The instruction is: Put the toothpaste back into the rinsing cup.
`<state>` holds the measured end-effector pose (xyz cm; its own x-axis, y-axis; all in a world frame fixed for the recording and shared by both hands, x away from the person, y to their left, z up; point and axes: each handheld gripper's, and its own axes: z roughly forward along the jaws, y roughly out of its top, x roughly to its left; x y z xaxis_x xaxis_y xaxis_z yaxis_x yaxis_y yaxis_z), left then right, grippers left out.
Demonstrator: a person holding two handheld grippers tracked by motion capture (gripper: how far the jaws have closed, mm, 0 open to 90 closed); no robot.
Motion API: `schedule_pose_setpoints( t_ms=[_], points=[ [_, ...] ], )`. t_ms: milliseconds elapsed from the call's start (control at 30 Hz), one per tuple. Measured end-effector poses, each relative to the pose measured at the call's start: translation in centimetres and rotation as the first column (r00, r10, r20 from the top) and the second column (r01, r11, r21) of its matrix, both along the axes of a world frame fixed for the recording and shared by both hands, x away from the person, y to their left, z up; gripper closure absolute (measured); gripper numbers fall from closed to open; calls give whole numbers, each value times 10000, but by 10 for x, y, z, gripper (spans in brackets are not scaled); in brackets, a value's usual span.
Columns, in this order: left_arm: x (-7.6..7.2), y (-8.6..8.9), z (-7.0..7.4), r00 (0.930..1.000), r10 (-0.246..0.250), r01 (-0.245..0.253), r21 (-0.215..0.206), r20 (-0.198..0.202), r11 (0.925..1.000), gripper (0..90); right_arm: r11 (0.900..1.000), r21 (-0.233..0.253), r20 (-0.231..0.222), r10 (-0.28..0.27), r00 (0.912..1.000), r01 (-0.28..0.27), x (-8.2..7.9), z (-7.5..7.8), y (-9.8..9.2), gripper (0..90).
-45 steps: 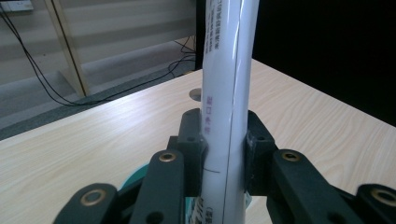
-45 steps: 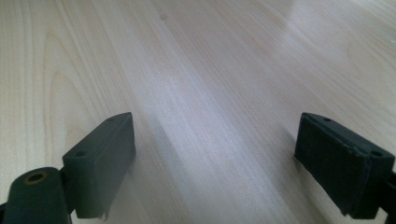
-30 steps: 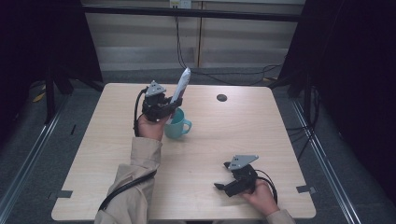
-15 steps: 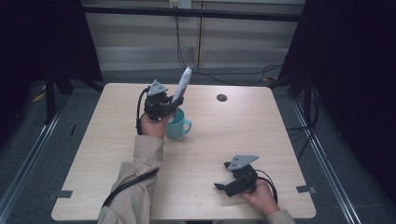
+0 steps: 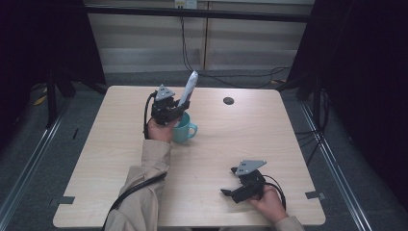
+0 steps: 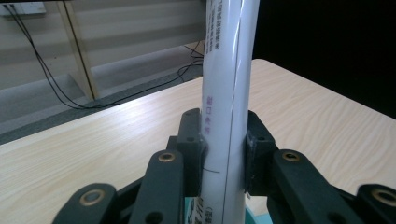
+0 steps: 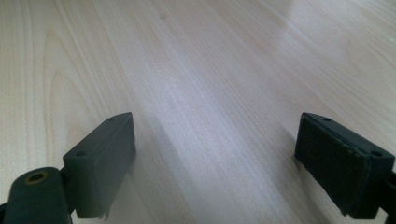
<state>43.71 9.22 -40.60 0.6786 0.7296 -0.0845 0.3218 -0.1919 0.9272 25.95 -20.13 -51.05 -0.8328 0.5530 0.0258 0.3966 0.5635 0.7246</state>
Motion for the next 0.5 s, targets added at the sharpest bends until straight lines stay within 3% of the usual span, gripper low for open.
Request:
schedule_pose_setpoints(
  t_ms=[500],
  points=[
    [-3, -1, -16, 9999, 150, -150, 132, -11, 9998, 729, 10000, -1, 4, -6, 10000, 6, 0, 0, 0, 116]
  ],
)
